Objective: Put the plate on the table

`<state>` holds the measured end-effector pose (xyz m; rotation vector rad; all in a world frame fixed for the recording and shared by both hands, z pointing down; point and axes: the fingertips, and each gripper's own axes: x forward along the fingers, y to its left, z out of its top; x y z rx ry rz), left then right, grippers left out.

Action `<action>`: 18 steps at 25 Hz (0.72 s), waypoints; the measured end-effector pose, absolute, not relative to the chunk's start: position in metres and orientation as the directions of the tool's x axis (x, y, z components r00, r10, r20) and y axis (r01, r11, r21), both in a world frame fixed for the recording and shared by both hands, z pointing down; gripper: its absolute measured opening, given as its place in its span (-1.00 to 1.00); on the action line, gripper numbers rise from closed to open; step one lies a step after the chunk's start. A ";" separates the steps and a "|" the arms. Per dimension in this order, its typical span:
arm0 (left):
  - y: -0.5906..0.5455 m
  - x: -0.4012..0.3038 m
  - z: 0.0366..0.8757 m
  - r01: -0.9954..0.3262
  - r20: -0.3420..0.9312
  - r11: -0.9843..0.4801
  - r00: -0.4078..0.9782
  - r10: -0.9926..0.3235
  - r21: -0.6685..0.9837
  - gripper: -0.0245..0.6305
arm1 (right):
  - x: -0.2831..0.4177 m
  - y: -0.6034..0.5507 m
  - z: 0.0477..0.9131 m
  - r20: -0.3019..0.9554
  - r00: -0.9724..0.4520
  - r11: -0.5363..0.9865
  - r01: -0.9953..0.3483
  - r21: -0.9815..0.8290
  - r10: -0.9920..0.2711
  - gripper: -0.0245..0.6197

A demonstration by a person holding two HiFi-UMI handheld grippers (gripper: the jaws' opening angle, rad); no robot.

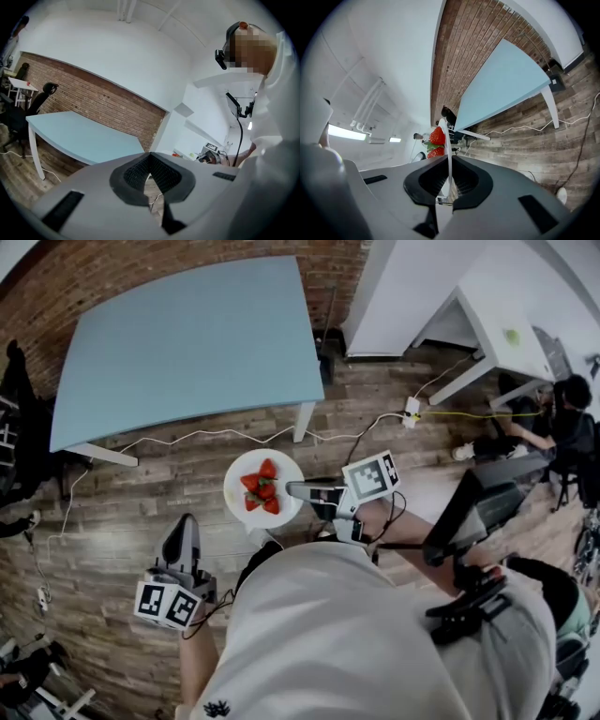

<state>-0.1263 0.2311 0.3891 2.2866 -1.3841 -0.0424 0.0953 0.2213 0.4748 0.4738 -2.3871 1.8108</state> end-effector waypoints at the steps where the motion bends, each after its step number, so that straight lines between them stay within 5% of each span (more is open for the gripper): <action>1: 0.229 -0.133 0.388 -0.834 0.206 -0.389 0.491 -0.846 0.392 -0.92 | 0.088 0.219 0.473 0.259 -0.949 0.249 -0.299 -0.921 -0.181 -0.85; 8: 0.233 -0.147 0.395 -0.851 0.202 -0.383 0.471 -0.859 0.358 -0.92 | 0.035 0.196 0.456 0.175 -0.968 0.293 -0.224 -0.930 -0.182 -0.85; 18: 0.124 -0.228 0.412 -0.823 0.221 -0.375 0.497 -0.839 0.426 -0.92 | -0.044 0.082 0.477 0.269 -0.944 0.238 -0.311 -0.920 -0.193 -0.85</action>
